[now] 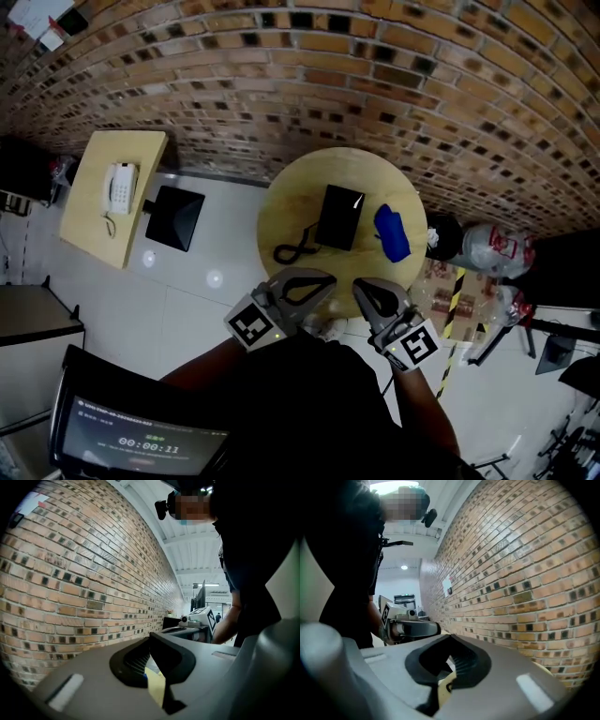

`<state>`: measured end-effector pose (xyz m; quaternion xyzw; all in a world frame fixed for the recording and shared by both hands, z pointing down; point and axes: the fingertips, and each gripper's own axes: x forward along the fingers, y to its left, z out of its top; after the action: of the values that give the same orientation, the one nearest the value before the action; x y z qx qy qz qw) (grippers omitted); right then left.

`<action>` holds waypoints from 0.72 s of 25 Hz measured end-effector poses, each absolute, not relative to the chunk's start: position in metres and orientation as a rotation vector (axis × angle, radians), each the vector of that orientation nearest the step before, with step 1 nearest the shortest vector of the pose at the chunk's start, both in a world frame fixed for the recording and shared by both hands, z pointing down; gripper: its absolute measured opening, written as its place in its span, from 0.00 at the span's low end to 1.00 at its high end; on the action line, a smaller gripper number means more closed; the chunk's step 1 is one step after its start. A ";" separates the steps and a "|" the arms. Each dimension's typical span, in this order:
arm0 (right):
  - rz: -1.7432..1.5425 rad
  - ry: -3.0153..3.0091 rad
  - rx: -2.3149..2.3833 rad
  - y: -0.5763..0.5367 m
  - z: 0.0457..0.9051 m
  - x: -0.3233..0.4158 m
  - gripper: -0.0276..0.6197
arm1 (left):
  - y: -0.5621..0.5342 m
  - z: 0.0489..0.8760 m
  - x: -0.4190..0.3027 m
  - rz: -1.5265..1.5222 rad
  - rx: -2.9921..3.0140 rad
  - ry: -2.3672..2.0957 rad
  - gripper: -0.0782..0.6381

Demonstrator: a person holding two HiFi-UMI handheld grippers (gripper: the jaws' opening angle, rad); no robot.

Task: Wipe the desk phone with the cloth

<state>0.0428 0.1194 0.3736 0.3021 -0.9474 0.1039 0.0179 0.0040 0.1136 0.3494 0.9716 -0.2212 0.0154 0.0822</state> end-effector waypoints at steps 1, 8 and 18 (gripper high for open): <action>0.325 -2.949 0.927 0.125 0.367 0.037 0.04 | 0.115 0.347 0.004 0.044 2.904 -0.663 0.10; 0.317 -2.966 0.909 0.140 0.346 0.030 0.04 | 0.122 0.337 0.007 0.024 2.926 -0.674 0.10; 0.279 -2.961 0.932 0.142 0.329 0.035 0.04 | 0.130 0.320 0.014 -0.001 2.971 -0.634 0.10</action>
<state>0.0353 0.1416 0.3285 0.2989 -0.9500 0.0894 0.0123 0.0144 0.1300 0.3203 0.9767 -0.2084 -0.0002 0.0519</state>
